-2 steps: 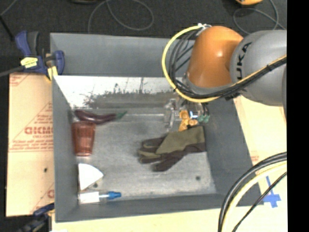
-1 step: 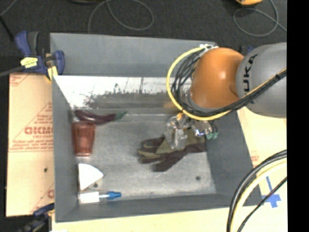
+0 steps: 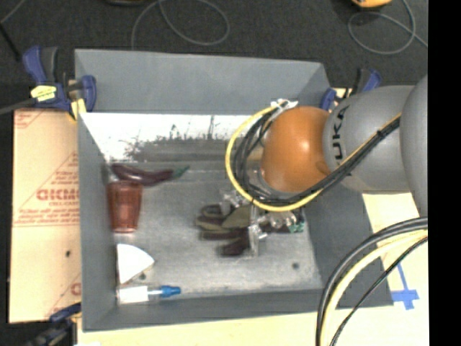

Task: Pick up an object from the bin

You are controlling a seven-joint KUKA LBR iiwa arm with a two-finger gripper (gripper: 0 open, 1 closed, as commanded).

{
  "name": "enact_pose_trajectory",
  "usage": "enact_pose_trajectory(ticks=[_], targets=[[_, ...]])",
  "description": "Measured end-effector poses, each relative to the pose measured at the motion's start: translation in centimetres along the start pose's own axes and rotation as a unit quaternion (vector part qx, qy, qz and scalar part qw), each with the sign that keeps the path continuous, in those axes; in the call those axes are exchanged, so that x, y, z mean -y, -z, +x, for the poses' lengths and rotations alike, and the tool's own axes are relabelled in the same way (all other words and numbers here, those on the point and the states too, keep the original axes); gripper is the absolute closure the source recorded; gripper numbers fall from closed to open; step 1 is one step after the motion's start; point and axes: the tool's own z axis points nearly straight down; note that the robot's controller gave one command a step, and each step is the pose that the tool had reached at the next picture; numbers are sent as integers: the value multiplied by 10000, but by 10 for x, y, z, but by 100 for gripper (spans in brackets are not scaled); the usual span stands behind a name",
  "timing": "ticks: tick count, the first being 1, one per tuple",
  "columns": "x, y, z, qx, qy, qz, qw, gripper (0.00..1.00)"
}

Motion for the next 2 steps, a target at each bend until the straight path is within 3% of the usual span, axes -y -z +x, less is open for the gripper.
enact_pose_trajectory(ticks=[1, 2], targets=[[0, 0, 0, 4, 1, 3, 10000, 100], [0, 0, 0, 4, 1, 3, 10000, 100]])
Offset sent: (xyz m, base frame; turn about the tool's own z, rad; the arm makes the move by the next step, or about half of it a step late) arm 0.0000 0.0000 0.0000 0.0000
